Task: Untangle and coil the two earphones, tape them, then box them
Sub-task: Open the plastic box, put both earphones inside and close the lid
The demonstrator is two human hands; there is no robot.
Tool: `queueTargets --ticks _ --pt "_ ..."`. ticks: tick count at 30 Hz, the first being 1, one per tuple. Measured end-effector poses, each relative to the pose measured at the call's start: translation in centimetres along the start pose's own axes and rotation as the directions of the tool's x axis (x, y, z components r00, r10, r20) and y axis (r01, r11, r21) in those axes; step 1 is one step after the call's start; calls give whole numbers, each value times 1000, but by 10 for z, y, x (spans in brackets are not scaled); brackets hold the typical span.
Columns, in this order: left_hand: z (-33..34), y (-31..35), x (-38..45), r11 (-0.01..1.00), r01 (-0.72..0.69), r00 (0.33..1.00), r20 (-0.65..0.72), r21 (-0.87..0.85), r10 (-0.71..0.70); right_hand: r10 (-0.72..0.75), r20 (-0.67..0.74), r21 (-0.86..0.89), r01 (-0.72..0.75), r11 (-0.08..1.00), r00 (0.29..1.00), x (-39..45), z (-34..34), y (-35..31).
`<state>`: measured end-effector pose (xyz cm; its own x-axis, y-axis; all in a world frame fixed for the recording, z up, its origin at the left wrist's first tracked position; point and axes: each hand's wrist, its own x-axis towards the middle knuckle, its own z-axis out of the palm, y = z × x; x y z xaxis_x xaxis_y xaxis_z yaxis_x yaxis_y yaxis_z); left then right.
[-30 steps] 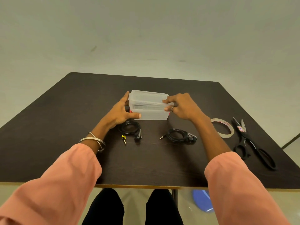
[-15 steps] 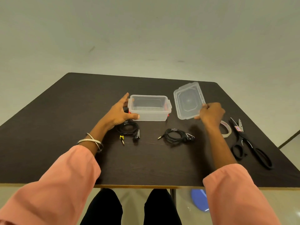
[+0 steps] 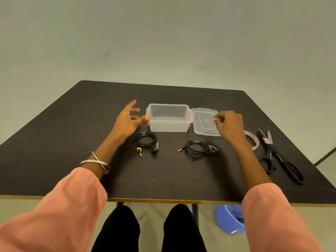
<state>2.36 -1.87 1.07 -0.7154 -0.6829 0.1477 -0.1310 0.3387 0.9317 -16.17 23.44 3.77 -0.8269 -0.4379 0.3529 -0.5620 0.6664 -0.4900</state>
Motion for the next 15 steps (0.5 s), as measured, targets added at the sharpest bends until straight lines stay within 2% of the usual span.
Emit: queueTargets --ticks 2,3,4,6,9,12,15 --pt "1 0 -8 999 -1 972 -236 36 10 -130 187 84 116 990 974 -7 -3 -12" --pt "1 1 -10 995 -5 952 -304 99 35 -190 293 95 170 981 937 -11 -3 -18" --pt "1 2 -12 982 -2 949 -308 186 61 -229 388 91 210 973 893 -14 -2 -23" --pt "2 8 -17 926 11 984 -167 378 57 -240 518 42 256 966 821 -15 4 -29" --pt "6 16 -26 805 -18 1000 24 593 5 -192 587 -71 286 956 786 -16 10 -35" --pt "11 23 -36 717 -64 997 71 694 20 -171 584 -109 285 952 794 -19 11 -39" --pt "10 28 -42 674 -62 998 65 736 21 -180 560 -95 279 956 809 -24 9 -41"
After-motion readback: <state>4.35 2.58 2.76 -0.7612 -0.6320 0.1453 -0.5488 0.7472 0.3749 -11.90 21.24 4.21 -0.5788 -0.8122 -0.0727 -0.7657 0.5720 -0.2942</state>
